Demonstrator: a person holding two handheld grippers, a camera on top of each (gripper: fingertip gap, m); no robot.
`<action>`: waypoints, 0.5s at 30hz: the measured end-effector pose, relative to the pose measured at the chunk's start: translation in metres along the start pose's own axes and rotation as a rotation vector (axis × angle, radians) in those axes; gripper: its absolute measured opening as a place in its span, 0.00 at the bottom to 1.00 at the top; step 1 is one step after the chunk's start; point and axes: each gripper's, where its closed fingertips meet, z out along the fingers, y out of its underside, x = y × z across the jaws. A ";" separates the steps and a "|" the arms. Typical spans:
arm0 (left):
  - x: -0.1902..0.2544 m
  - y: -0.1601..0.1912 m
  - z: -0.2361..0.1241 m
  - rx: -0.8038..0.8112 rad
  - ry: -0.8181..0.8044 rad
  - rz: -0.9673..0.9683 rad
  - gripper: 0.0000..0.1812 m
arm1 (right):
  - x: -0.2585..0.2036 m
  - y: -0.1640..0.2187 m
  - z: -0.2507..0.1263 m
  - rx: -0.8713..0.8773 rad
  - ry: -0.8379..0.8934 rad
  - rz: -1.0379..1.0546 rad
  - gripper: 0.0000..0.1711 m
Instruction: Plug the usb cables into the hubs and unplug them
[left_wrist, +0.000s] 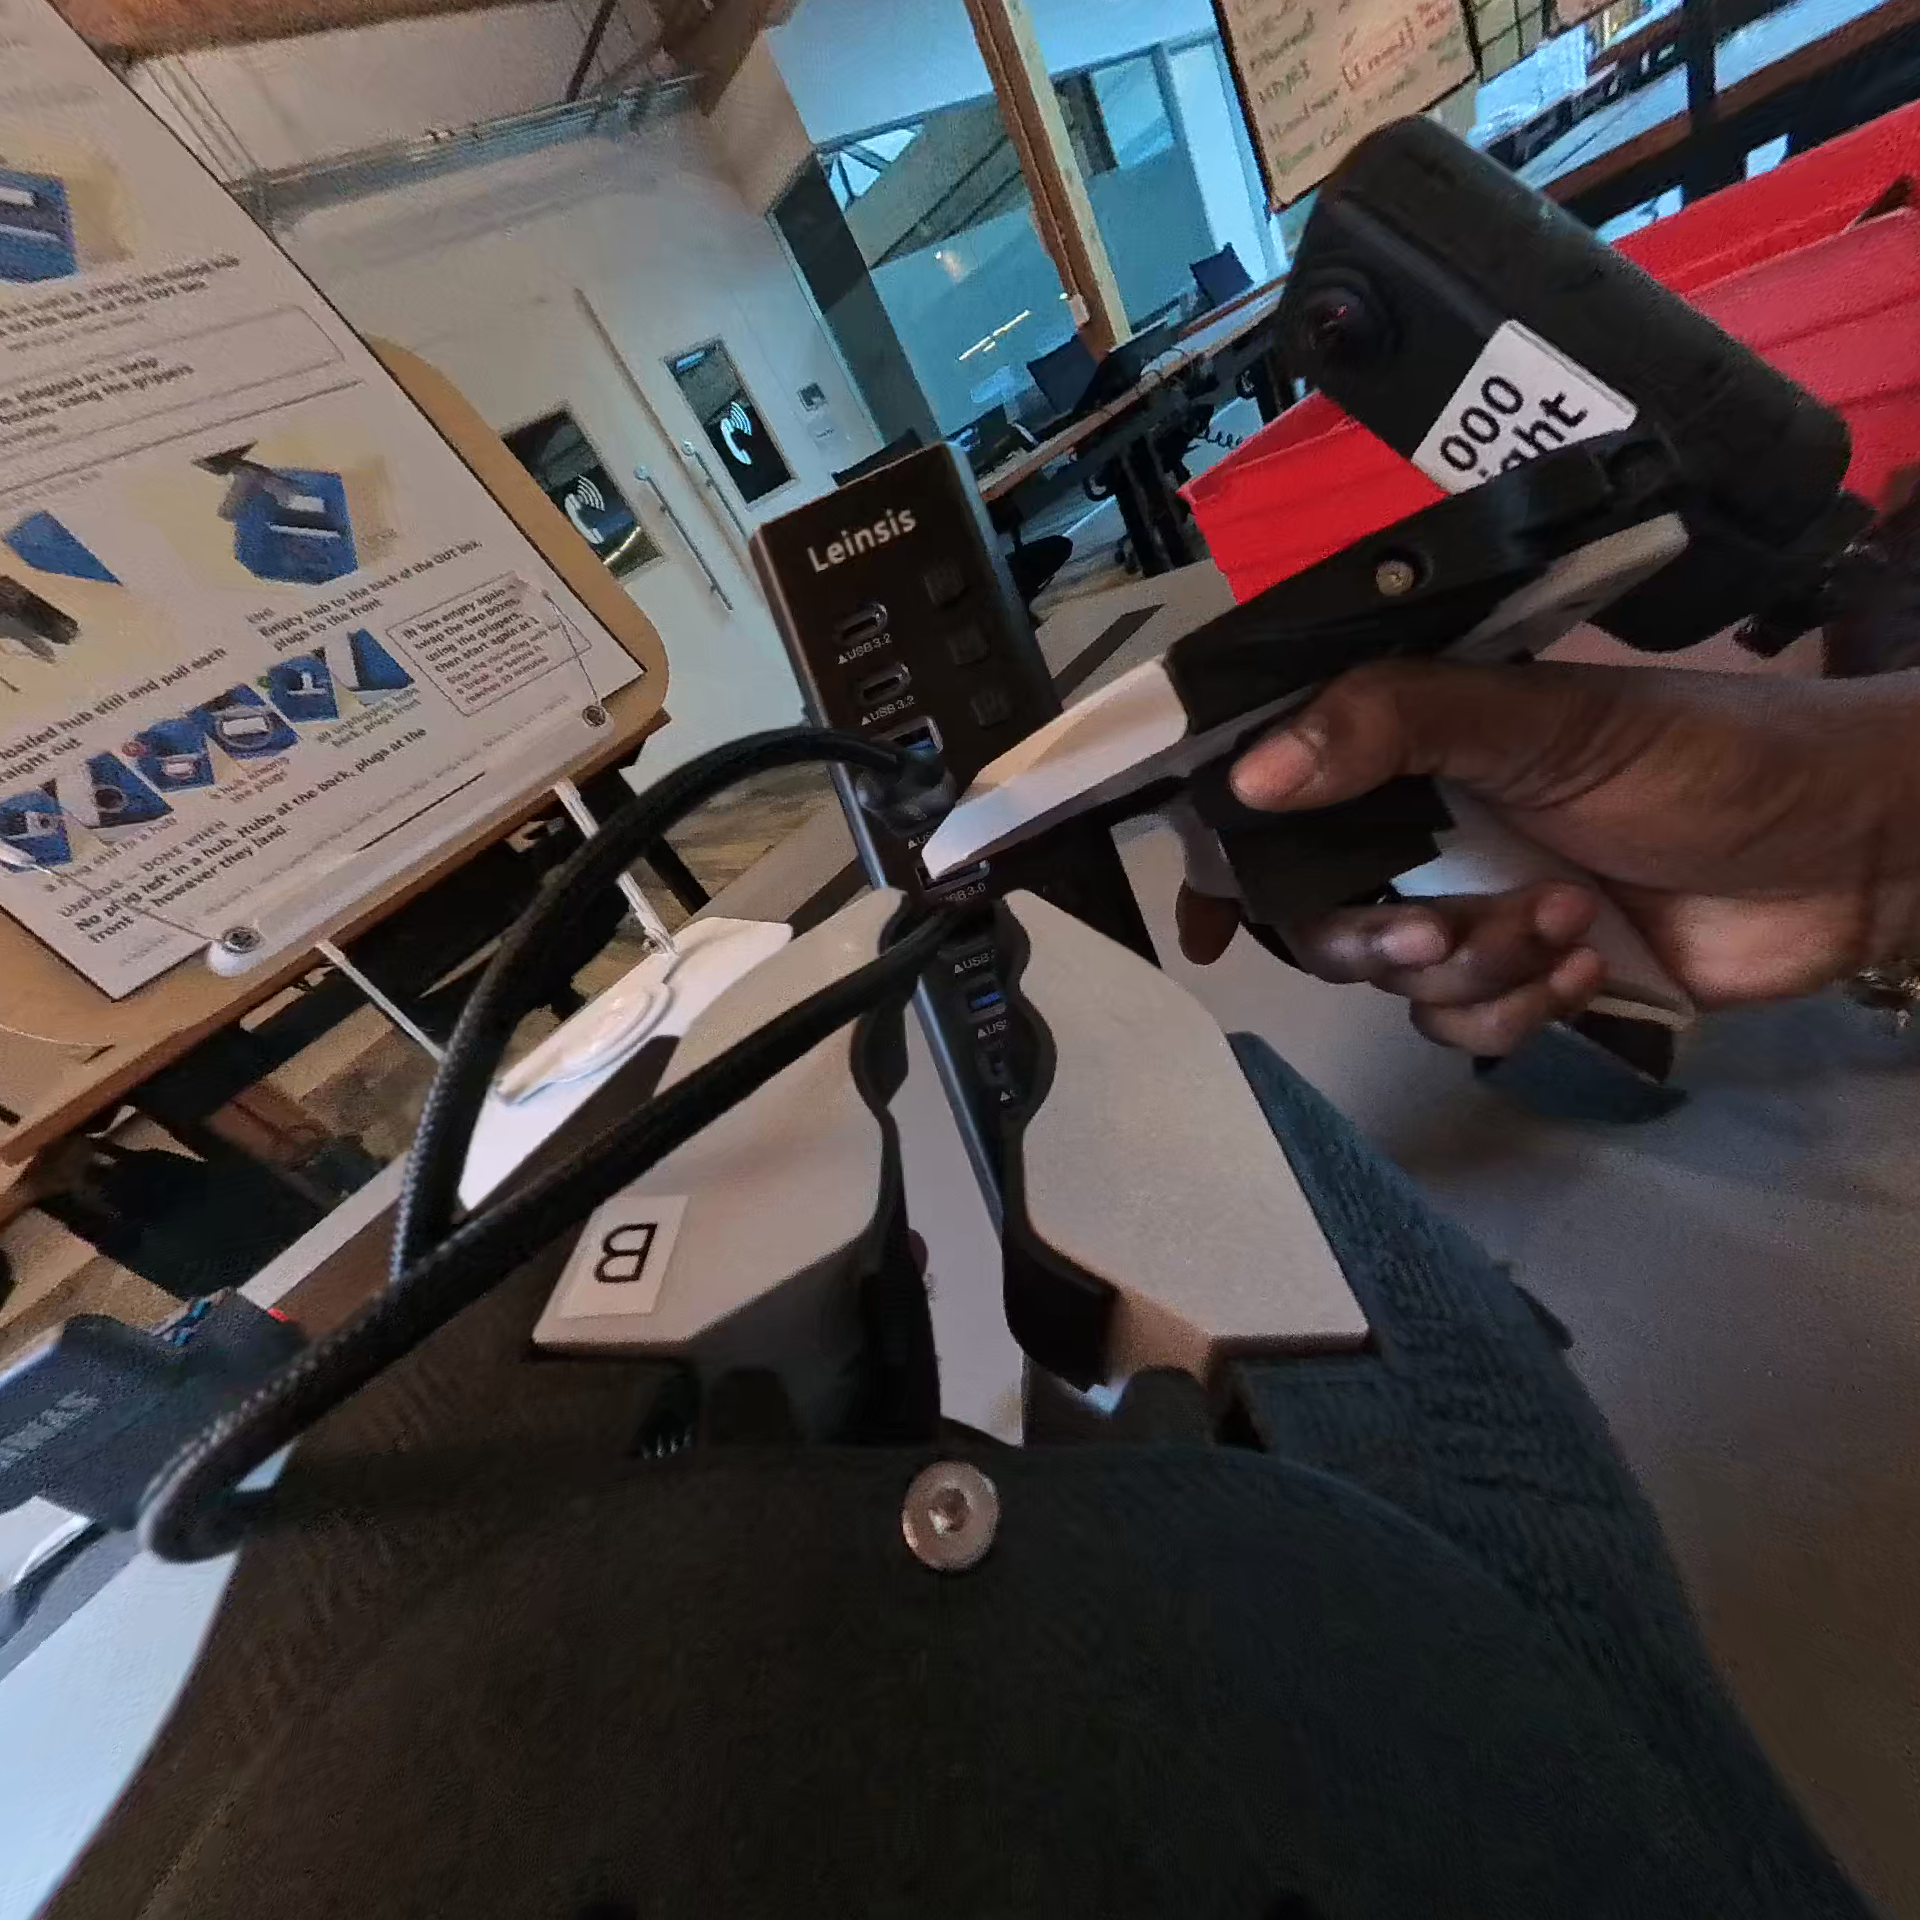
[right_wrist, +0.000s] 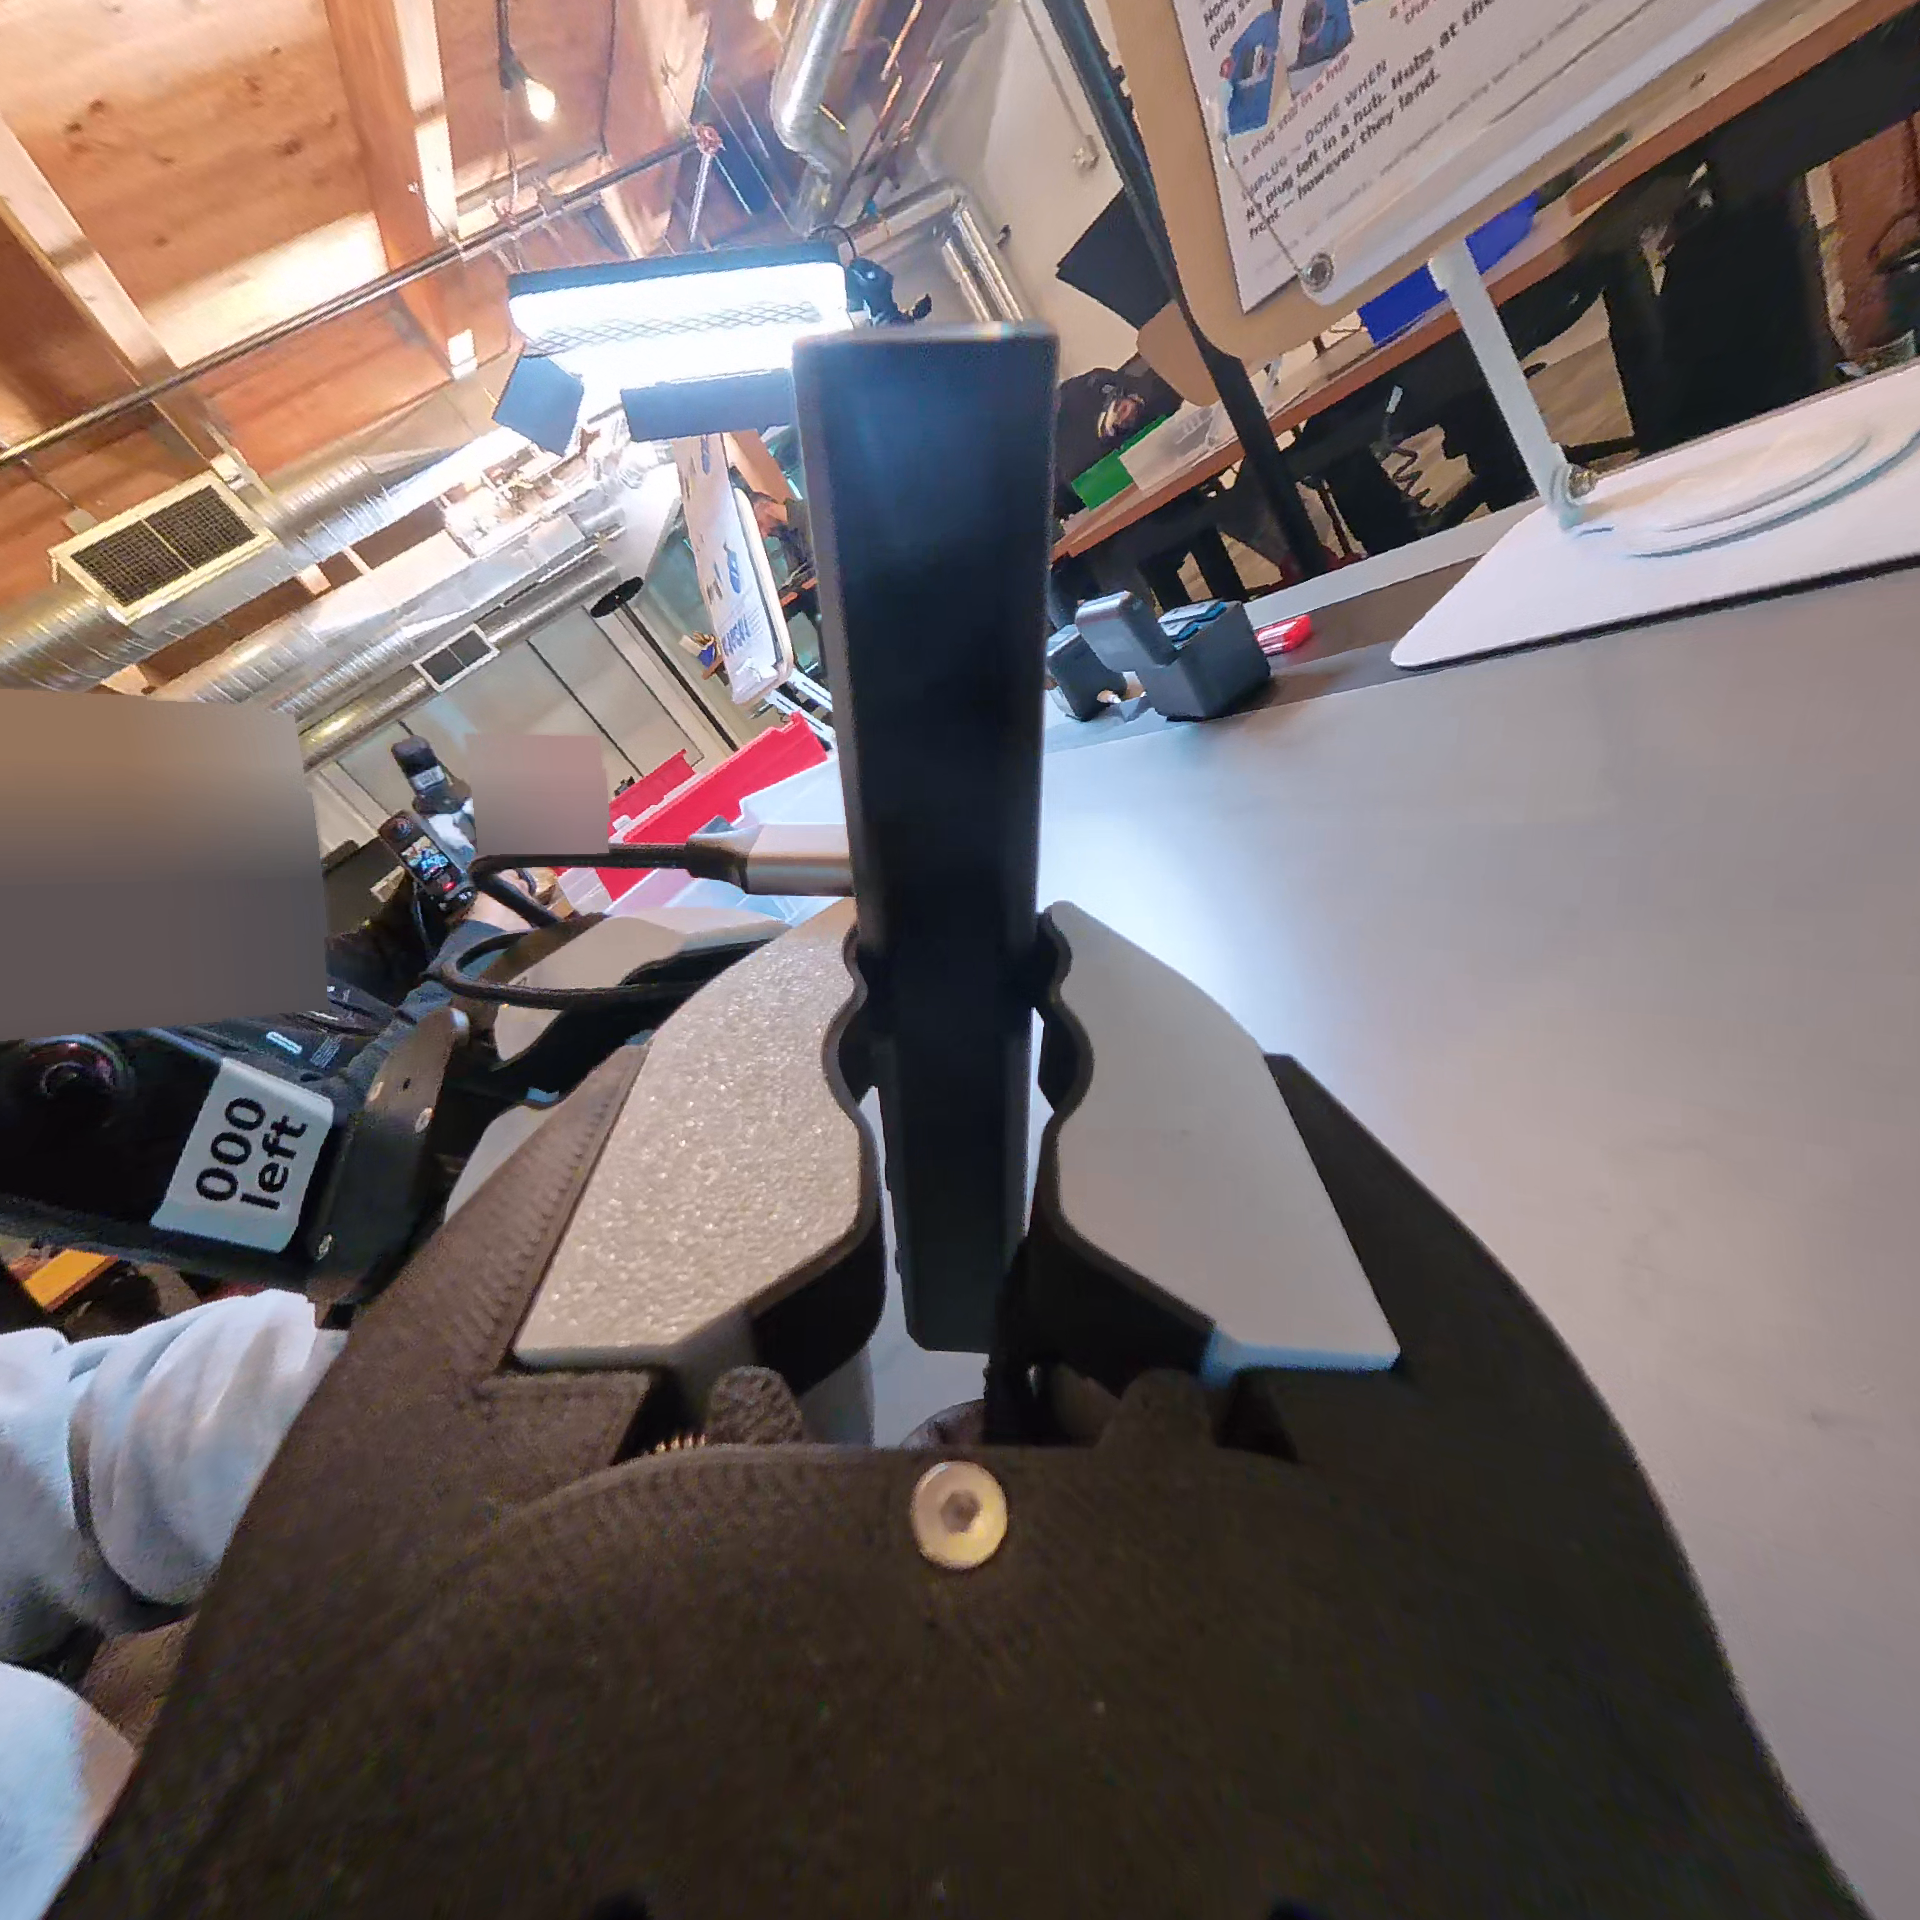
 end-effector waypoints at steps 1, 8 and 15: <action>0.000 -0.001 0.000 0.003 0.006 -0.004 0.07 | -0.001 -0.001 0.000 0.002 -0.002 -0.010 0.16; 0.004 -0.001 0.002 -0.012 0.015 0.008 0.07 | -0.002 -0.003 -0.002 0.005 -0.013 0.018 0.17; 0.001 -0.003 0.004 0.046 0.019 -0.051 0.14 | -0.005 -0.009 -0.001 0.003 0.006 -0.096 0.17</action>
